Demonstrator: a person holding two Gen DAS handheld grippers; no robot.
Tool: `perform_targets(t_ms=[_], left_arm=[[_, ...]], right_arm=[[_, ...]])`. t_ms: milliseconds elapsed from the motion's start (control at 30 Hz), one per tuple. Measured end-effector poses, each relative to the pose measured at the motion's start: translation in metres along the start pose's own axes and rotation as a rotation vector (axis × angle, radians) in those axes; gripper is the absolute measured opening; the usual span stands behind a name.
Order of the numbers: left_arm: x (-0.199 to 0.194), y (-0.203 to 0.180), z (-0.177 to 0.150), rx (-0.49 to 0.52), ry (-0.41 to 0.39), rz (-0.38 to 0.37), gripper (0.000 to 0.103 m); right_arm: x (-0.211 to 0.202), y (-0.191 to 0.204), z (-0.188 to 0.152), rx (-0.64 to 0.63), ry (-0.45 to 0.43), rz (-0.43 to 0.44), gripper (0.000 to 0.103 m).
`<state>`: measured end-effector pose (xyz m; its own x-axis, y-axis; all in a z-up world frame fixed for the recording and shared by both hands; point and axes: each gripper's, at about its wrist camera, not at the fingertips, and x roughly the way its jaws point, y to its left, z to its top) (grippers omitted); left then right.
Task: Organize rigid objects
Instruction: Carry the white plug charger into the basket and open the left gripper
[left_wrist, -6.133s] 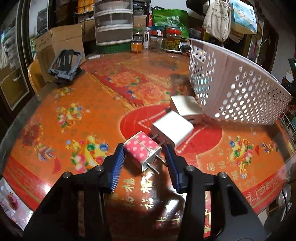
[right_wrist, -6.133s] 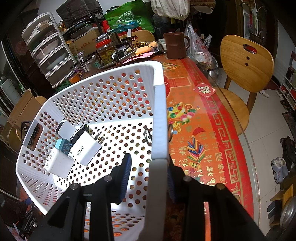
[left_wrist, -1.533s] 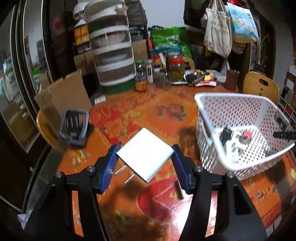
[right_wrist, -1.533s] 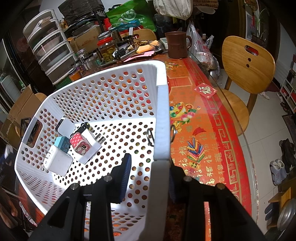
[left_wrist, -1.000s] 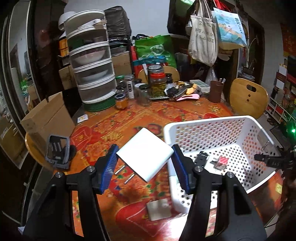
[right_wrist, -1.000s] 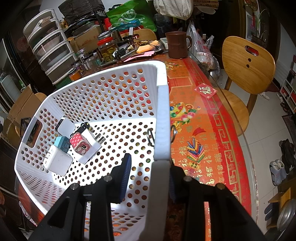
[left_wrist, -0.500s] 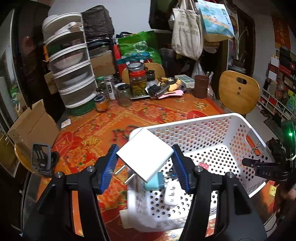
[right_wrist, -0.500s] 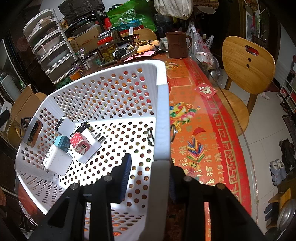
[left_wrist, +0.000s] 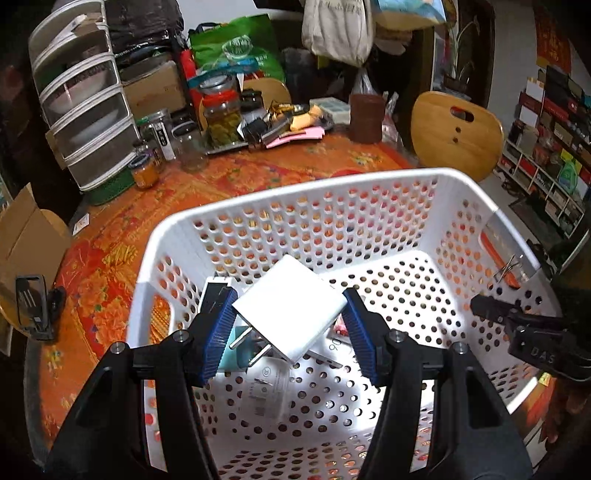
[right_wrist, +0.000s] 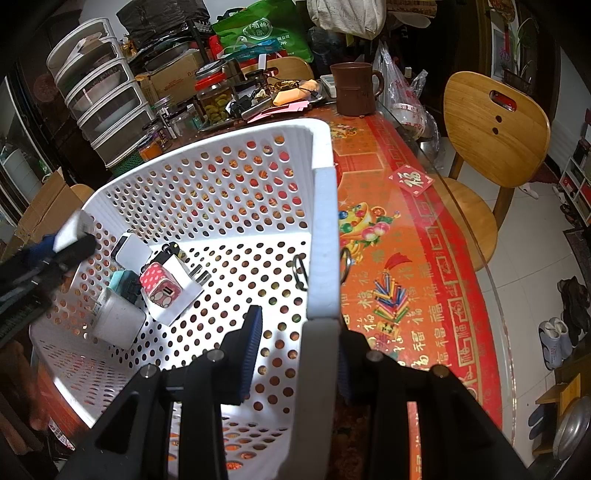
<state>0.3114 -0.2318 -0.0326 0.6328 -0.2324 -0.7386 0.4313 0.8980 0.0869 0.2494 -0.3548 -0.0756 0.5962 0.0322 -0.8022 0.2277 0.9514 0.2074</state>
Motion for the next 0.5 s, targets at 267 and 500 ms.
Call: perform_targets(t_ms=[267,500], left_arm=[[0.013,0.004,-0.006,-0.023,0.035,-0.005,0.056],[-0.028,0.021,-0.016,-0.018,-0.077,0.008,0.101]], right_arm=[[0.000,0.000,0.000,0.000,0.000,0.000,0.036],[0.000,0.000,0.000,-0.002,0.001,-0.001,0.036]])
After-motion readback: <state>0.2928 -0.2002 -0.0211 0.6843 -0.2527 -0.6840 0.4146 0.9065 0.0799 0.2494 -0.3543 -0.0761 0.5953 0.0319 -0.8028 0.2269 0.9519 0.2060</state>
